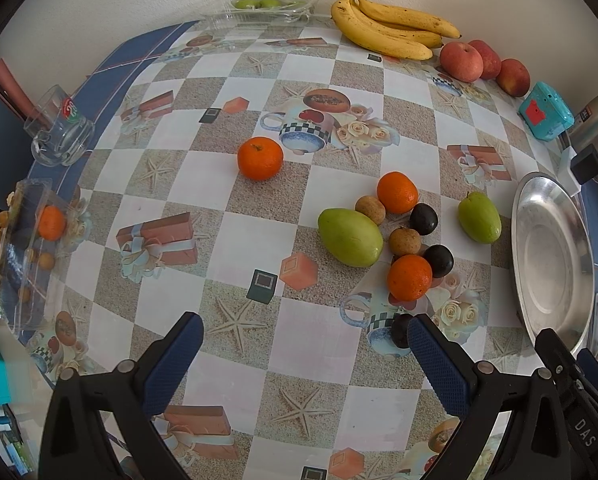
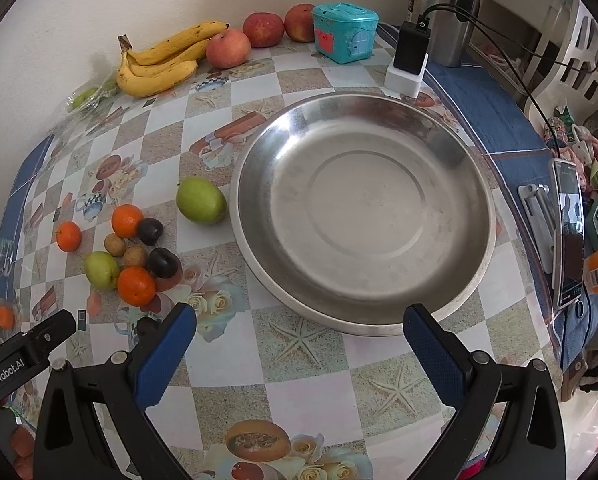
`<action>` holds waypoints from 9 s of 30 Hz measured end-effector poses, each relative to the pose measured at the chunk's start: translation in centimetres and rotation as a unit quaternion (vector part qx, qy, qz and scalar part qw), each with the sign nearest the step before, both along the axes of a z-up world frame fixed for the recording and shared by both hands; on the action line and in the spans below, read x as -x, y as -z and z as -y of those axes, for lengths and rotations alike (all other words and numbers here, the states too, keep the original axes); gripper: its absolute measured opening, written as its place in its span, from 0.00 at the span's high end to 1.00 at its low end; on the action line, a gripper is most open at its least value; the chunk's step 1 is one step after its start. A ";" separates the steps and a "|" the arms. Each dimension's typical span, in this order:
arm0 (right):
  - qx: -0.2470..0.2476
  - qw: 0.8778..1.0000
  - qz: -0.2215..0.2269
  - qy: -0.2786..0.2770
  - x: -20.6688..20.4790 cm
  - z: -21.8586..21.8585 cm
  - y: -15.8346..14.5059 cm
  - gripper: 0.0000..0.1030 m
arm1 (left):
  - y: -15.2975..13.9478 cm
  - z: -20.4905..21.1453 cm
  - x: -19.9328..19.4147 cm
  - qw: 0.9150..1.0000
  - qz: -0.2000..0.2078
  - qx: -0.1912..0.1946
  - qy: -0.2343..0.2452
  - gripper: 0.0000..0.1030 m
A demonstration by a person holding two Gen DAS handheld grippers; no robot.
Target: Organize fruits
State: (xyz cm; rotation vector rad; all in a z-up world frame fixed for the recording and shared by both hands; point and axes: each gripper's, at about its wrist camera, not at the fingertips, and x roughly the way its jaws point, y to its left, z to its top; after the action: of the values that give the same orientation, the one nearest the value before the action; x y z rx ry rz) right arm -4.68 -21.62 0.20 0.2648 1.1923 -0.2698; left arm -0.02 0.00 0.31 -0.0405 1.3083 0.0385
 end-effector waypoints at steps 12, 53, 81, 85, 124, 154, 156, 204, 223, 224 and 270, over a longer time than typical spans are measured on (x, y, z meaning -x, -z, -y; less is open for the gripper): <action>0.004 1.000 -0.009 -0.012 -0.4 -0.5 0.6 0.00 | 0.0 -0.1 0.0 1.000 0.000 0.001 0.000 0.00; -0.004 0.999 -0.023 -0.033 -1.9 -2.9 2.0 0.00 | -0.2 -2.7 -1.4 0.999 0.040 0.004 -0.023 0.00; -0.039 0.994 -0.023 -0.095 -4.3 -9.6 4.3 0.12 | 2.3 -5.8 -2.7 0.997 0.044 0.041 -0.040 0.01; -0.043 0.993 -0.036 -0.103 -4.3 -9.8 5.3 0.15 | 3.3 -6.0 -2.8 0.997 0.021 0.059 -0.048 0.04; -0.061 0.986 -0.042 -0.149 -3.8 -10.8 6.6 0.39 | 3.7 -4.1 -3.5 0.994 0.000 0.100 -0.036 0.13; -0.081 0.980 -0.029 -0.180 -4.1 -10.9 6.5 0.74 | 4.3 -3.4 -4.3 0.993 0.012 0.114 -0.036 0.13; -0.090 0.980 -0.030 -0.177 -4.1 -10.5 6.4 0.75 | 4.5 -3.2 -4.4 0.992 0.011 0.117 -0.036 0.13; -0.150 0.981 0.018 -0.125 -3.8 -3.0 2.6 0.75 | 2.9 -1.1 -4.9 0.987 0.044 0.133 -0.079 0.52; -0.170 0.983 0.053 -0.032 -3.2 6.1 1.4 0.75 | 1.1 5.4 -3.5 0.987 0.057 0.151 -0.017 0.52; -0.166 0.984 0.054 -0.026 -3.2 6.5 1.4 0.75 | 1.0 6.0 -3.4 0.987 0.060 0.150 -0.007 0.52; -0.048 0.995 0.071 0.057 -3.0 12.7 -0.1 0.63 | 1.0 18.1 -2.8 0.975 0.081 0.155 0.139 0.46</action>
State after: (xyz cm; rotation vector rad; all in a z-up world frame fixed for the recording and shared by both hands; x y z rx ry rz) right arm -1.68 -34.35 0.34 0.4303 1.0516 -0.2886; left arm 2.74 -18.14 -0.73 -0.1239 1.1371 -0.4023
